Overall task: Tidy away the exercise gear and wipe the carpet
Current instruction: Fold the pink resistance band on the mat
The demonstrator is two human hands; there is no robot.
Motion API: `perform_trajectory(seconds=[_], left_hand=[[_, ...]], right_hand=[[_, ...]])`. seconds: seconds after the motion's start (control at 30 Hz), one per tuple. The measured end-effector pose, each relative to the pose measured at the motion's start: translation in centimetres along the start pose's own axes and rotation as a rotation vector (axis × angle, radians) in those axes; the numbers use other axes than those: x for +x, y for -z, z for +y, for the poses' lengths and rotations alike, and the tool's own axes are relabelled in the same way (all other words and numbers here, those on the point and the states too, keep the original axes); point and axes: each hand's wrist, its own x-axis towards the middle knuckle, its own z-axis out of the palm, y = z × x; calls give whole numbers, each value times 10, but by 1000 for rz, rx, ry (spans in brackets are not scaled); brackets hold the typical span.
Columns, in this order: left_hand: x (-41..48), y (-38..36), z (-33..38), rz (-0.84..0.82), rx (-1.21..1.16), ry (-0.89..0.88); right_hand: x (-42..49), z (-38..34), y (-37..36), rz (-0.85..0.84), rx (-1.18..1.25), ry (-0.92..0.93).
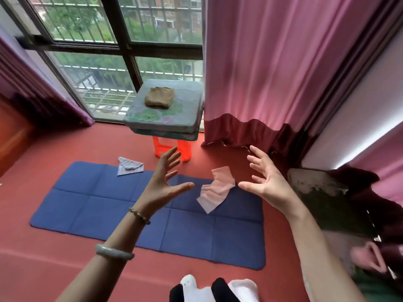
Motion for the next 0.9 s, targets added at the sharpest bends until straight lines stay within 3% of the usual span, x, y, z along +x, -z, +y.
perform_trajectory(seconds=[0.33, 0.53, 0.7, 0.9], left_hand=[[43, 9, -42, -50, -10, 85], [90, -12, -101, -87, 17, 142], [133, -33, -195, -143, 53, 226], [182, -74, -382, -208, 114, 289]], right_hand=[[61, 16, -19, 37, -19, -48], [120, 74, -22, 78, -26, -94], [169, 162, -41, 44, -53, -171], [233, 334, -87, 0, -130, -228]])
